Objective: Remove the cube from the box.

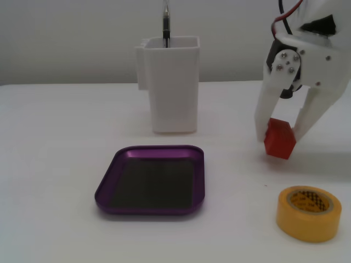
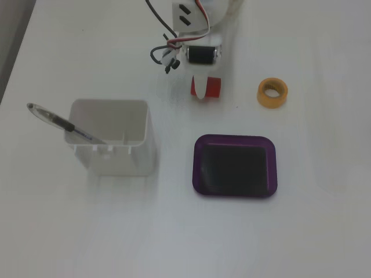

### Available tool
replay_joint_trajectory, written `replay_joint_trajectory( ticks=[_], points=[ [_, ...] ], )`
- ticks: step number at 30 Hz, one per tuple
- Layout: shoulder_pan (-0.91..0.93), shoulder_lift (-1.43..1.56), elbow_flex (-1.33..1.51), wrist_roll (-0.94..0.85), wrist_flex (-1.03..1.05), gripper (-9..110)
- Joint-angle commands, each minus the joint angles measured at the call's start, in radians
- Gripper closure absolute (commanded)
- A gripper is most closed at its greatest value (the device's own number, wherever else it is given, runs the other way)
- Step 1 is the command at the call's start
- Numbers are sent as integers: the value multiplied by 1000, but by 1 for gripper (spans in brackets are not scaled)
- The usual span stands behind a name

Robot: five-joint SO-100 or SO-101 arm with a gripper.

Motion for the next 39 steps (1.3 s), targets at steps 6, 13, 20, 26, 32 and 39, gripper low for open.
replay_joint_trajectory(
  ticks=[6,13,20,26,32,39],
  points=[
    [2,38,58,6,-14,95],
    [2,49,51,6,-5,95],
    [2,49,55,9,0,88],
    [3,57,25,9,35,87],
    [3,202,-221,118,232,86],
    [6,535,-253,140,331,87]
  ],
)
